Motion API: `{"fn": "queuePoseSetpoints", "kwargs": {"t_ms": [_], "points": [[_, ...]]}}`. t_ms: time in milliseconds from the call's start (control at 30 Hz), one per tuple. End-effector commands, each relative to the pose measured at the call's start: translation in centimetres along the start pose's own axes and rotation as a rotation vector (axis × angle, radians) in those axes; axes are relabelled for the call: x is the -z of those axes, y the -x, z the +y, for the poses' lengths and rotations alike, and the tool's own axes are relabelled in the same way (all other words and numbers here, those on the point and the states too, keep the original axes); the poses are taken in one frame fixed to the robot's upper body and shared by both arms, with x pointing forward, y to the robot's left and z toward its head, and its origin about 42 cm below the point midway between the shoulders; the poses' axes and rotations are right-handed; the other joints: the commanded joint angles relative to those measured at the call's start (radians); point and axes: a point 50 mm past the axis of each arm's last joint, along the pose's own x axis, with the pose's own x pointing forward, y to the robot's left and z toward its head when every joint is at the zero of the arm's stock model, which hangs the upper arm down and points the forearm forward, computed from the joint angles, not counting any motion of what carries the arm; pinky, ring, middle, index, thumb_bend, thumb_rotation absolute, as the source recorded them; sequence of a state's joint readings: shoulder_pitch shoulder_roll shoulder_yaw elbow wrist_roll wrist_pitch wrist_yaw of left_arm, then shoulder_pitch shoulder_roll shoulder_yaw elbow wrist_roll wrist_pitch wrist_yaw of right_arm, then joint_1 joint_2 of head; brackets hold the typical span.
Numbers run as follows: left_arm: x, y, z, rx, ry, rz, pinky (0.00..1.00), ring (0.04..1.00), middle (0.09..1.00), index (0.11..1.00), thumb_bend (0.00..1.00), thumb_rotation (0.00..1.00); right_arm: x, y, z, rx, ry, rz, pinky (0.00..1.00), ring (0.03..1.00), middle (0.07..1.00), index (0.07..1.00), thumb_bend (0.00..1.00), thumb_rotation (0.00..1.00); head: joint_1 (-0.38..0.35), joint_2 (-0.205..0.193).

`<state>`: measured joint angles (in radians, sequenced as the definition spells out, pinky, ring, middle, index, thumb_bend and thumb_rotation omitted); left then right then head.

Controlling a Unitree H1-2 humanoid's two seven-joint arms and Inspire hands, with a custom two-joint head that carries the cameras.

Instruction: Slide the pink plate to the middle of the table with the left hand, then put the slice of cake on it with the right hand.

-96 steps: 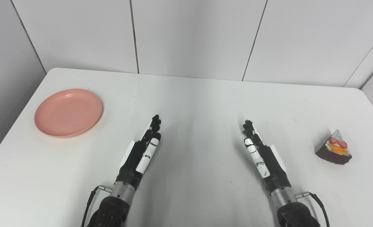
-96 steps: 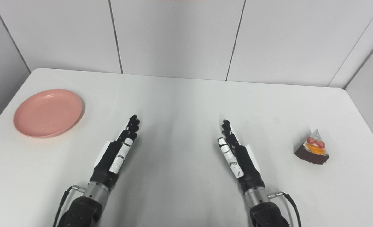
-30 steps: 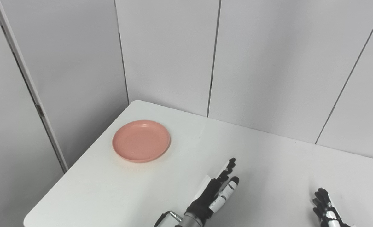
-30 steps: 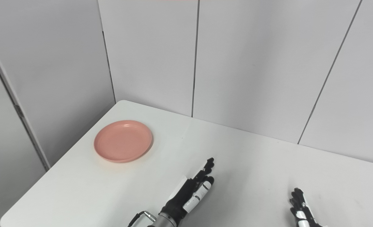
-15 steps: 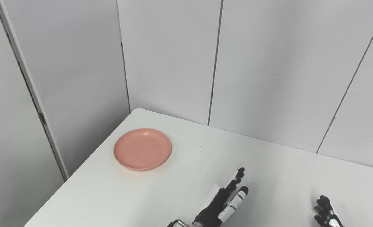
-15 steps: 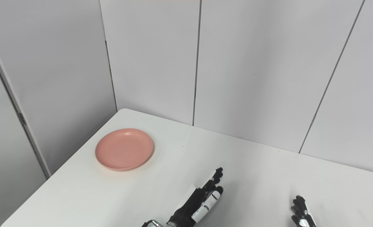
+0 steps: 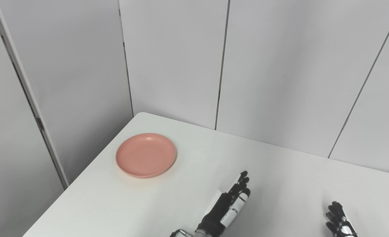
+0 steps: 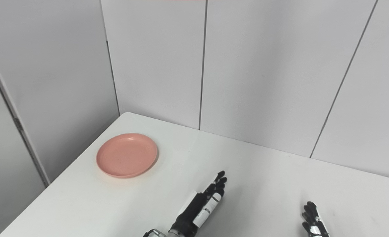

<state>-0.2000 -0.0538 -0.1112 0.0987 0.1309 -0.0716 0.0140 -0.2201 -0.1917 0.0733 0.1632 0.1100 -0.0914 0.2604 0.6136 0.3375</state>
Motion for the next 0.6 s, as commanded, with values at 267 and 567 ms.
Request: {"fn": "queuePoseSetpoints", "kwargs": {"t_ms": [267, 567], "points": [[-11.9, -2.8, 3.2, -0.06, 0.066, -0.333, 0.91, 0.938, 0.959, 0.956, 0.49, 0.99, 2.5, 0.5, -1.1, 0.016, -0.013, 0.134, 1.0, 1.0, 1.0, 1.0, 0.23, 1.0, 0.019, 0.01], [-17.9, -3.6, 6.0, -0.175, 0.085, -0.48, 0.91, 0.923, 0.93, 0.913, 0.45, 0.98, 2.5, 0.5, -1.5, 0.016, -0.015, 0.132, 1.0, 1.0, 1.0, 1.0, 0.22, 1.0, 0.034, 0.02]]}}
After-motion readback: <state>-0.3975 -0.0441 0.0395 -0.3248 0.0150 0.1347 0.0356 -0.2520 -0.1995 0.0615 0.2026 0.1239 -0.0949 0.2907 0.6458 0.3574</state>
